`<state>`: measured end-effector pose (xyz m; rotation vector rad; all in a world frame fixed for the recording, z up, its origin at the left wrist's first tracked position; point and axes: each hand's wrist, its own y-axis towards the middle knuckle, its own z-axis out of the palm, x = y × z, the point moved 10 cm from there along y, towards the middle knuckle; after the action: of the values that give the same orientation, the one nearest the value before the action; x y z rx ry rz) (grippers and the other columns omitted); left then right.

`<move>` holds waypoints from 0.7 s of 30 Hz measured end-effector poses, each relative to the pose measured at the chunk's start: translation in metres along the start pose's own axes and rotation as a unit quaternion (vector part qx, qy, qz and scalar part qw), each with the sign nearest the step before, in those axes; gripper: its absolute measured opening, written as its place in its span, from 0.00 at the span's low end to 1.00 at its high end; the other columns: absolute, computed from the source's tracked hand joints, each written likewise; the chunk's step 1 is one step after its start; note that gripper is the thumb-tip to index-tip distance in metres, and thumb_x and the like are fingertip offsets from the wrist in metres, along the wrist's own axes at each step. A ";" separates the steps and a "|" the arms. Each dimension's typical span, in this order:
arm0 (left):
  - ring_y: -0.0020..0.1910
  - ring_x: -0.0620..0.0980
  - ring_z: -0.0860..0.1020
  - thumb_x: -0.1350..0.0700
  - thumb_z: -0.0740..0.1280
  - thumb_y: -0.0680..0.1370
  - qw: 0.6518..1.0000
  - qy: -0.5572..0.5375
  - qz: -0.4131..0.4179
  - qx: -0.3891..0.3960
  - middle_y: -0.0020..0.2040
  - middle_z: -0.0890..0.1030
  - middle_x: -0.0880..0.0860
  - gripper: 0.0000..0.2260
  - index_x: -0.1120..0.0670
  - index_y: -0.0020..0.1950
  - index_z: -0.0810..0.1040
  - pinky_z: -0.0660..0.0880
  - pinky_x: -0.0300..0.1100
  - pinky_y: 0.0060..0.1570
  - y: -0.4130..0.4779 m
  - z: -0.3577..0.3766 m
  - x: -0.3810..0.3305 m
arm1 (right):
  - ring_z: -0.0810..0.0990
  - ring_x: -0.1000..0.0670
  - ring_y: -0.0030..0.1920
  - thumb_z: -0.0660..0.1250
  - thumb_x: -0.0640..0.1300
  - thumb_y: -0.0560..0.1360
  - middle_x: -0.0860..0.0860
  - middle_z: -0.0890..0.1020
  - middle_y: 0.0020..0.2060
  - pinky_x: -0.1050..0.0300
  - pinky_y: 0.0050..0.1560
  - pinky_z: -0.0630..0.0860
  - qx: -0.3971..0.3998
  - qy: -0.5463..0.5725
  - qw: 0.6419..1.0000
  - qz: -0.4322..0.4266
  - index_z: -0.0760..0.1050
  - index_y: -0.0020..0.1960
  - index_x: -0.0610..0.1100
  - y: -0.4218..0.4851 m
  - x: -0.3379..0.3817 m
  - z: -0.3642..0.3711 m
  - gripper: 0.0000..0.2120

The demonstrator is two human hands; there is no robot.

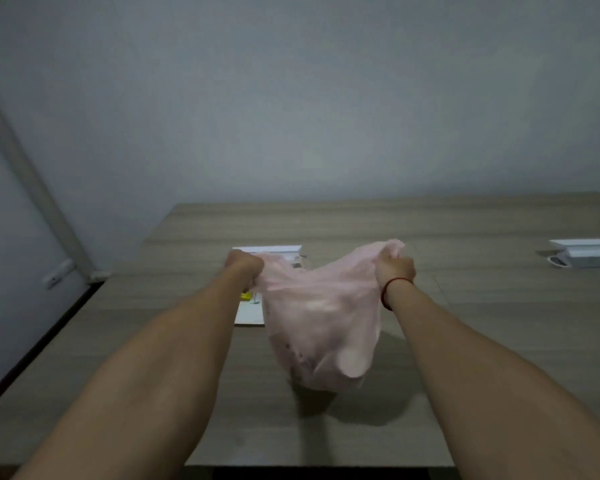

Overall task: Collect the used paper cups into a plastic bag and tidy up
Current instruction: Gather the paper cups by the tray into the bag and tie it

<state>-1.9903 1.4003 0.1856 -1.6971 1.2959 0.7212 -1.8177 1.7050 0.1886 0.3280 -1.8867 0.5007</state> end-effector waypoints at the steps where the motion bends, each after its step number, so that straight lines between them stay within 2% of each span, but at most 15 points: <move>1: 0.53 0.58 0.81 0.69 0.64 0.75 0.997 -0.024 -0.022 -0.066 0.54 0.80 0.62 0.12 0.67 0.58 0.76 0.77 0.48 0.46 0.005 -0.030 0.014 | 0.75 0.36 0.64 0.58 0.49 0.80 0.34 0.76 0.63 0.47 0.60 0.73 -0.030 0.010 0.999 0.015 0.72 0.65 0.32 0.001 -0.002 -0.012 0.22; 3: 0.58 0.60 0.80 0.67 0.64 0.76 0.986 -0.054 -0.039 -0.154 0.60 0.79 0.61 0.15 0.67 0.62 0.75 0.78 0.53 0.54 0.010 -0.075 0.035 | 0.74 0.36 0.66 0.60 0.47 0.80 0.34 0.74 0.66 0.46 0.64 0.70 -0.051 0.018 0.998 0.031 0.70 0.66 0.31 0.000 -0.006 -0.022 0.22; 5: 0.59 0.61 0.79 0.63 0.64 0.76 0.977 -0.083 -0.052 -0.191 0.62 0.79 0.62 0.16 0.66 0.64 0.75 0.78 0.52 0.56 0.007 -0.093 0.045 | 0.74 0.36 0.65 0.61 0.48 0.80 0.34 0.74 0.65 0.46 0.63 0.71 -0.028 0.031 0.998 0.043 0.71 0.66 0.30 -0.008 -0.009 -0.010 0.23; 6: 0.57 0.61 0.81 0.62 0.64 0.77 0.972 -0.119 -0.071 -0.189 0.61 0.79 0.63 0.16 0.66 0.63 0.76 0.80 0.52 0.53 0.008 -0.092 0.052 | 0.76 0.36 0.64 0.62 0.49 0.79 0.34 0.76 0.64 0.46 0.62 0.72 -0.011 0.046 0.998 0.050 0.72 0.65 0.30 -0.012 -0.012 0.001 0.24; 7: 0.51 0.60 0.82 0.61 0.63 0.77 0.965 -0.171 -0.100 -0.174 0.56 0.81 0.62 0.15 0.65 0.62 0.76 0.81 0.49 0.44 0.007 -0.086 0.056 | 0.79 0.36 0.60 0.63 0.50 0.78 0.35 0.78 0.60 0.45 0.59 0.76 0.014 0.062 0.996 0.059 0.74 0.62 0.32 -0.020 -0.014 0.013 0.23; 8: 0.41 0.56 0.82 0.62 0.62 0.78 0.961 -0.199 -0.116 -0.151 0.48 0.81 0.62 0.11 0.63 0.58 0.77 0.79 0.45 0.33 0.010 -0.081 0.062 | 0.82 0.37 0.53 0.65 0.51 0.76 0.36 0.82 0.54 0.44 0.52 0.80 0.046 0.083 0.993 0.064 0.76 0.59 0.34 -0.026 -0.017 0.031 0.21; 10: 0.20 0.49 0.72 0.68 0.59 0.77 0.962 -0.221 -0.121 -0.101 0.32 0.72 0.59 0.06 0.62 0.46 0.76 0.71 0.36 0.18 0.010 -0.066 0.059 | 0.81 0.45 0.34 0.67 0.46 0.74 0.43 0.81 0.37 0.53 0.33 0.81 0.135 0.147 0.978 0.060 0.78 0.46 0.39 -0.036 -0.012 0.060 0.09; 11: 0.14 0.48 0.67 0.71 0.58 0.76 0.969 -0.208 -0.105 -0.083 0.30 0.68 0.58 0.09 0.62 0.41 0.73 0.67 0.33 0.15 0.008 -0.063 0.055 | 0.78 0.49 0.31 0.68 0.44 0.74 0.46 0.78 0.33 0.56 0.30 0.78 0.177 0.174 0.967 0.056 0.76 0.41 0.41 -0.043 -0.009 0.073 0.06; 12: 0.11 0.48 0.66 0.74 0.57 0.75 0.975 -0.189 -0.089 -0.071 0.29 0.67 0.59 0.10 0.63 0.39 0.72 0.65 0.31 0.14 0.010 -0.059 0.054 | 0.77 0.50 0.32 0.68 0.44 0.74 0.48 0.77 0.33 0.58 0.30 0.76 0.207 0.200 0.957 0.048 0.74 0.39 0.43 -0.045 -0.007 0.083 0.07; 13: 0.13 0.50 0.67 0.75 0.57 0.74 0.979 -0.175 -0.080 -0.067 0.29 0.67 0.59 0.10 0.64 0.40 0.72 0.64 0.30 0.14 0.011 -0.059 0.055 | 0.77 0.51 0.33 0.68 0.47 0.74 0.49 0.77 0.33 0.59 0.30 0.75 0.217 0.212 0.952 0.045 0.74 0.39 0.45 -0.050 -0.007 0.088 0.08; 15: 0.23 0.52 0.67 0.75 0.58 0.73 0.975 -0.196 -0.072 -0.075 0.32 0.71 0.62 0.11 0.65 0.50 0.75 0.63 0.29 0.14 0.019 -0.060 0.061 | 0.74 0.53 0.33 0.70 0.55 0.72 0.51 0.76 0.33 0.62 0.29 0.72 0.191 0.207 0.959 0.023 0.75 0.38 0.47 -0.049 -0.015 0.088 0.13; 16: 0.26 0.51 0.68 0.74 0.58 0.73 0.971 -0.213 -0.067 -0.085 0.37 0.75 0.65 0.13 0.66 0.55 0.75 0.63 0.30 0.15 0.028 -0.063 0.066 | 0.75 0.53 0.35 0.71 0.61 0.68 0.51 0.77 0.36 0.63 0.32 0.73 0.170 0.189 0.967 0.006 0.76 0.40 0.47 -0.048 -0.022 0.088 0.17; 18: 0.32 0.52 0.73 0.69 0.60 0.74 0.969 -0.222 -0.066 -0.091 0.48 0.80 0.66 0.16 0.66 0.62 0.74 0.67 0.35 0.20 0.038 -0.066 0.073 | 0.79 0.49 0.50 0.71 0.72 0.58 0.50 0.78 0.52 0.55 0.52 0.78 0.140 0.096 0.986 0.002 0.77 0.55 0.48 -0.047 -0.039 0.093 0.35; 19: 0.33 0.51 0.73 0.67 0.61 0.75 0.970 -0.219 -0.066 -0.081 0.46 0.80 0.63 0.15 0.65 0.61 0.75 0.68 0.38 0.24 0.041 -0.066 0.075 | 0.76 0.47 0.60 0.70 0.75 0.54 0.49 0.74 0.62 0.49 0.62 0.74 0.136 0.045 0.990 0.009 0.73 0.64 0.49 -0.049 -0.048 0.098 0.46; 21: 0.28 0.51 0.73 0.62 0.67 0.75 0.975 -0.211 -0.065 -0.034 0.36 0.77 0.56 0.10 0.62 0.56 0.77 0.68 0.39 0.27 0.047 -0.060 0.077 | 0.68 0.45 0.71 0.72 0.75 0.49 0.48 0.63 0.73 0.43 0.71 0.65 0.151 0.016 0.988 0.009 0.58 0.75 0.48 -0.054 -0.053 0.112 0.61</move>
<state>-2.0160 1.3075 0.1350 -1.5567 0.8646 0.9939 -1.8657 1.6026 0.1148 0.4979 -1.7837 0.8021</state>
